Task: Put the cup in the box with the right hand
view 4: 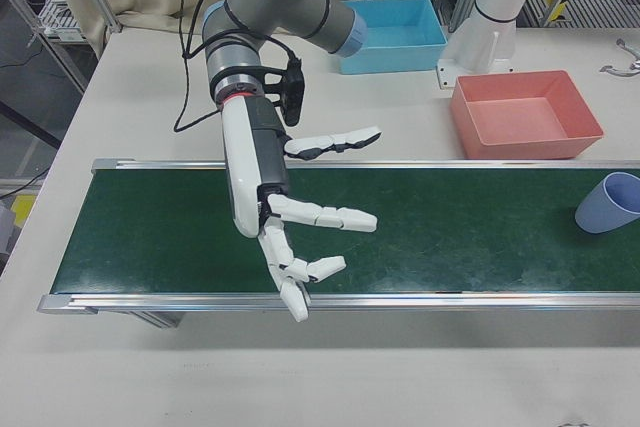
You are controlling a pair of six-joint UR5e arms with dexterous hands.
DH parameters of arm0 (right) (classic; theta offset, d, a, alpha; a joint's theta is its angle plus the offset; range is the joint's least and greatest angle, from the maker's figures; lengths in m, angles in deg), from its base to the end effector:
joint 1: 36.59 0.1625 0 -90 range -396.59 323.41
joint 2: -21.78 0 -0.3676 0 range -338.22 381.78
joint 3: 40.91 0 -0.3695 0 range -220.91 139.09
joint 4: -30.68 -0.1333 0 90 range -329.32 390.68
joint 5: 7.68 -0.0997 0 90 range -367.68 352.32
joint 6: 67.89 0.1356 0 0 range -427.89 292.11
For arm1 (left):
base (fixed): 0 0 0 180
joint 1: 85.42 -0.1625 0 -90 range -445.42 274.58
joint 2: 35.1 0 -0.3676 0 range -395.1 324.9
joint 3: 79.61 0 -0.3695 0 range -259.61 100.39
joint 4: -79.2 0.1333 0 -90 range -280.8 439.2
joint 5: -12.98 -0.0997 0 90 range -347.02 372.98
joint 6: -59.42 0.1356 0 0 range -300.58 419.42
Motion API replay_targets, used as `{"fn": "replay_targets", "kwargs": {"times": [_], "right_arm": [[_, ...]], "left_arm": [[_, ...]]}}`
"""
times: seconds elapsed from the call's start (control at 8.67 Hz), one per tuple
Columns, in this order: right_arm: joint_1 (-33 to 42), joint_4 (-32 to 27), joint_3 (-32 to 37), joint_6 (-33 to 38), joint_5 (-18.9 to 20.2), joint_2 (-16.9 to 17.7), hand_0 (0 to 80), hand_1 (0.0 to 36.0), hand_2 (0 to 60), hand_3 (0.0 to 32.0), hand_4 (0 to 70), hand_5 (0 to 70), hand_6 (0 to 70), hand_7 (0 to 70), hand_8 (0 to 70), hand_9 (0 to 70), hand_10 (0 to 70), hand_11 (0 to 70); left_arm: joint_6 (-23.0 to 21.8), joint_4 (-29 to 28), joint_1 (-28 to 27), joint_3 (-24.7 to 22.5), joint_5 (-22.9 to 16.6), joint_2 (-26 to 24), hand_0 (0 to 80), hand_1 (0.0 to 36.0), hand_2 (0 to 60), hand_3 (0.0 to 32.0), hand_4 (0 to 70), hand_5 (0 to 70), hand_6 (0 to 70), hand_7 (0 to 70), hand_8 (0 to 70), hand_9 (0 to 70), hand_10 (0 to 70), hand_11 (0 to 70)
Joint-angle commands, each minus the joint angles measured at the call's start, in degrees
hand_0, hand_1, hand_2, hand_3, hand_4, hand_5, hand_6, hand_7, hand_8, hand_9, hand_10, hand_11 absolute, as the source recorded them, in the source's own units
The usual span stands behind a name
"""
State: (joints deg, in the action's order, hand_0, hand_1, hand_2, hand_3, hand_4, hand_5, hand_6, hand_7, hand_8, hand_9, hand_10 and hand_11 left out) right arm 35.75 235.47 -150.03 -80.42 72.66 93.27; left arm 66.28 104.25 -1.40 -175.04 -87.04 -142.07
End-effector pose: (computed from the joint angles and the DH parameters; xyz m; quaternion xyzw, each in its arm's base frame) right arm -0.0217 -0.5827 0.3530 0.0176 -0.7805 0.6171 0.0983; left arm -0.0489 -0.5860 0.4791 -0.0579 0.6884 -0.7092 0.1405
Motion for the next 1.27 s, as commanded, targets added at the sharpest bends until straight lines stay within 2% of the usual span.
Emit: {"fn": "replay_targets", "kwargs": {"times": [0.0, 0.12, 0.35, 0.46, 0.58, 0.69, 1.04, 1.15], "right_arm": [[1.3, 0.3, -0.8, -0.2, -0.1, 1.5, 59.6, 20.5, 8.0, 0.0, 34.4, 6.6, 6.3, 25.0, 0.2, 3.6, 1.9, 5.1], [2.3, 0.3, -1.5, -0.7, -0.1, 3.2, 59.2, 19.7, 7.9, 0.0, 35.9, 6.4, 6.8, 27.2, 0.7, 4.4, 2.6, 5.9], [4.6, -0.9, -4.9, -7.2, 0.0, 6.9, 57.9, 19.1, 7.6, 0.0, 32.3, 6.4, 5.6, 22.1, 0.9, 3.6, 2.1, 5.1], [2.4, -4.8, -5.9, -9.8, 0.0, 8.0, 56.9, 18.5, 7.7, 0.0, 30.6, 6.5, 6.0, 19.2, 2.2, 4.5, 2.0, 5.0], [-1.0, -5.8, -6.0, -12.1, -0.2, 8.1, 56.5, 18.3, 7.9, 0.0, 29.7, 6.5, 5.7, 16.4, 2.2, 4.1, 2.1, 5.2], [-4.2, -5.8, -5.7, -14.7, -0.5, 8.0, 55.2, 16.9, 6.5, 0.0, 26.7, 6.4, 3.8, 5.5, 2.3, 2.1, 2.9, 6.2], [-14.0, -5.9, -5.1, -17.2, -8.4, 7.5, 54.7, 16.6, 7.3, 0.0, 27.1, 6.2, 3.5, 6.4, 1.9, 1.5, 2.8, 6.0], [-15.9, -6.0, -4.8, -19.2, -10.4, 7.5, 53.3, 15.1, 7.1, 0.0, 27.1, 5.8, 3.3, 6.8, 2.1, 1.9, 3.4, 6.6]], "left_arm": [[-0.1, 0.0, 0.0, 0.1, 0.0, 0.0, 0.0, 0.0, 0.0, 0.0, 0.0, 0.0, 0.0, 0.0, 0.0, 0.0, 0.0, 0.0], [0.0, -0.1, 0.0, 0.0, 0.0, 0.0, 0.0, 0.0, 0.0, 0.0, 0.0, 0.0, 0.0, 0.0, 0.0, 0.0, 0.0, 0.0], [-0.1, -0.1, -0.1, 0.1, 0.0, 0.0, 0.0, 0.0, 0.0, 0.0, 0.0, 0.0, 0.0, 0.0, 0.0, 0.0, 0.0, 0.0], [-0.1, -0.1, -0.1, 0.1, 0.0, 0.0, 0.0, 0.0, 0.0, 0.0, 0.0, 0.0, 0.0, 0.0, 0.0, 0.0, 0.0, 0.0], [-0.1, -0.1, -0.1, 0.1, 0.0, 0.0, 0.0, 0.0, 0.0, 0.0, 0.0, 0.0, 0.0, 0.0, 0.0, 0.0, 0.0, 0.0], [-0.1, -0.1, -0.1, 0.1, 0.0, 0.0, 0.0, 0.0, 0.0, 0.0, 0.0, 0.0, 0.0, 0.0, 0.0, 0.0, 0.0, 0.0], [0.0, -0.1, -0.1, 0.1, 0.0, 0.0, 0.0, 0.0, 0.0, 0.0, 0.0, 0.0, 0.0, 0.0, 0.0, 0.0, 0.0, 0.0], [-0.1, -0.2, -0.1, 0.1, 0.0, 0.0, 0.0, 0.0, 0.0, 0.0, 0.0, 0.0, 0.0, 0.0, 0.0, 0.0, 0.0, 0.0]]}}
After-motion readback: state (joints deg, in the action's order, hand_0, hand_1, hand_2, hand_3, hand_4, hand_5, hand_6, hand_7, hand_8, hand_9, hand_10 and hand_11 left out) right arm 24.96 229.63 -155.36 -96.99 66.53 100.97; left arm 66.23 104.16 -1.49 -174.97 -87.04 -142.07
